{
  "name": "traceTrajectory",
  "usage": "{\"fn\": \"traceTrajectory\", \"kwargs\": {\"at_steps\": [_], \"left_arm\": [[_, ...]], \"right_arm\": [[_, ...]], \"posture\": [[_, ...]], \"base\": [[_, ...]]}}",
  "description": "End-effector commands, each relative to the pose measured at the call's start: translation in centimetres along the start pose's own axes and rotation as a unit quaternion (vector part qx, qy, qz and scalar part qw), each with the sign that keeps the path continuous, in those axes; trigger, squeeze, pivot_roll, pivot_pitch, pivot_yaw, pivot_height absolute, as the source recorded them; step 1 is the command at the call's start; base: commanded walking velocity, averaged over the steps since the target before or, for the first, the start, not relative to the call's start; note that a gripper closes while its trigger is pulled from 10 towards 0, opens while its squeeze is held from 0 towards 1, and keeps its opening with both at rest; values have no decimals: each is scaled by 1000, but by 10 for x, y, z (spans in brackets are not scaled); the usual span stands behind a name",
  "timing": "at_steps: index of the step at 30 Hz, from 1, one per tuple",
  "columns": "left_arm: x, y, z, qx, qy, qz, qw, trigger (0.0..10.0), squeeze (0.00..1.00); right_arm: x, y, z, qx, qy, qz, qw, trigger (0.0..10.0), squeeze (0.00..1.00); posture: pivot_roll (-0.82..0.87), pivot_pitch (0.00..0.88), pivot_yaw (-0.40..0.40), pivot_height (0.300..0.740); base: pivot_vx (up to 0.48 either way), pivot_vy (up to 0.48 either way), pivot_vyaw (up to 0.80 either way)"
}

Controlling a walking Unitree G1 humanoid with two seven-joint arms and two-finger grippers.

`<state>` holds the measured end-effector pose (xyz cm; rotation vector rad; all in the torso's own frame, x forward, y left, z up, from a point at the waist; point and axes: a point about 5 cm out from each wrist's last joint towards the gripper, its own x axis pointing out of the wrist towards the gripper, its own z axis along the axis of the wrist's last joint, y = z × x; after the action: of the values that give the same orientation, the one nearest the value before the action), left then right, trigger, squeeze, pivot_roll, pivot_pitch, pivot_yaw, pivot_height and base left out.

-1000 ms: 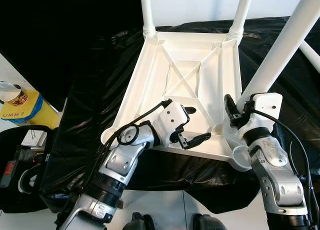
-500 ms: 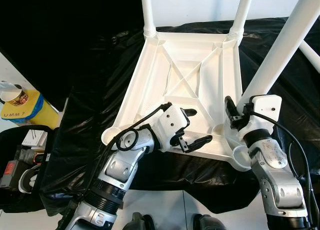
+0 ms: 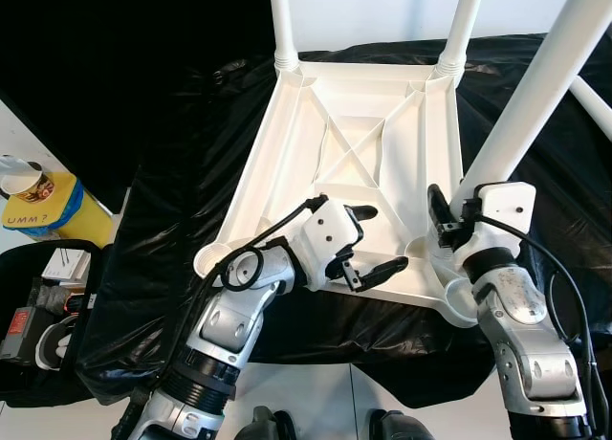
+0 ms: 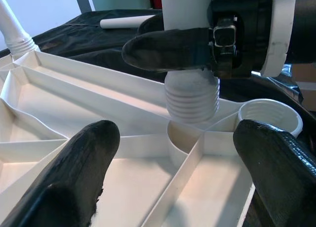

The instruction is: Building children table

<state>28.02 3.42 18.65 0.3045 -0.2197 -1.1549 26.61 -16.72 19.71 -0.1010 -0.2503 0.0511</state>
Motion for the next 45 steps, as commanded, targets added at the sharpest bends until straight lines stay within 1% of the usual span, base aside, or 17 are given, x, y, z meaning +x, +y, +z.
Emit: {"fn": "traceTrajectory", "kwargs": {"at_steps": [1, 5, 12, 14, 25, 27, 28, 32, 34, 35, 37, 38, 39, 42, 43, 44, 45], "left_arm": [[-3, 2, -2, 0, 8, 46, 999, 10000, 0], [-4, -3, -5, 1, 15, 26, 1000, 10000, 0], [-6, -12, -7, -15, 21, -13, 1000, 10000, 0], [-7, -17, -12, 4, 36, -31, 999, 10000, 0], [-8, -24, -18, 20, 58, -63, 996, 10000, 0], [-8, -25, -23, 36, 74, -67, 994, 10000, 0], [-7, -25, -26, 45, 86, -65, 993, 10000, 0], [-6, -22, -31, 66, 102, -59, 991, 10000, 0], [-6, -22, -31, 66, 102, -59, 991, 10000, 0], [-4, -16, -35, 82, 117, -41, 989, 10000, 0], [-4, -16, -35, 82, 117, -41, 989, 10000, 0], [-3, -12, -37, 93, 126, -27, 987, 10000, 0], [-3, -12, -37, 93, 126, -27, 987, 10000, 0], [0, 5, -40, 121, 150, 31, 981, 10000, 0], [0, 5, -40, 121, 150, 31, 981, 10000, 0], [0, 11, -41, 126, 156, 55, 978, 10000, 0], [0, 11, -41, 126, 156, 55, 978, 10000, 0]], "right_arm": [[-3, 2, 4, 3, -12, -1, 1000, 10000, 0], [-6, 2, 4, 1, -11, 1, 1000, 10000, 0], [-10, 3, 4, 0, -12, 4, 1000, 10000, 0], [-10, 3, 5, 0, -14, 4, 1000, 10000, 0], [-10, 2, 6, -1, -16, 0, 1000, 10000, 0], [-10, 2, 7, -1, -16, 0, 1000, 10000, 0], [-10, 2, 7, -1, -17, 0, 1000, 10000, 0], [-10, 2, 7, -2, -17, -2, 1000, 10000, 0], [-10, 2, 7, -2, -17, -2, 1000, 10000, 0], [-10, 1, 7, -2, -16, -3, 1000, 10000, 0], [-10, 1, 7, -2, -16, -3, 1000, 10000, 0], [-10, 1, 7, -2, -16, -3, 1000, 10000, 0], [-10, 1, 7, -2, -16, -3, 1000, 10000, 0], [-10, 1, 7, -2, -17, -5, 1000, 10000, 0], [-10, 1, 7, -2, -17, -5, 1000, 10000, 0], [-11, 0, 7, -2, -17, -5, 1000, 10000, 0], [-11, 0, 7, -2, -17, -5, 1000, 10000, 0]], "posture": [[-131, 164, 54, 740], [-134, 169, 54, 740], [-140, 179, 58, 740], [-142, 181, 59, 740], [-143, 181, 61, 740], [-144, 181, 62, 740], [-145, 180, 63, 740], [-149, 181, 64, 740], [-149, 181, 64, 740], [-150, 180, 65, 740], [-150, 180, 65, 740], [-153, 180, 66, 740], [-153, 180, 66, 740], [-156, 179, 68, 740], [-156, 179, 68, 740], [-157, 179, 70, 740], [-157, 179, 70, 740]], "base": [[0, 0, 0], [0, 0, 0], [0, 0, 0], [0, 0, 0], [0, 0, 0], [0, 0, 0], [0, 0, 0], [0, 0, 0], [0, 0, 0], [0, 0, 0], [0, 0, 0], [0, 0, 0], [0, 0, 0], [0, 0, 0], [0, 0, 0], [0, 0, 0], [0, 0, 0]]}}
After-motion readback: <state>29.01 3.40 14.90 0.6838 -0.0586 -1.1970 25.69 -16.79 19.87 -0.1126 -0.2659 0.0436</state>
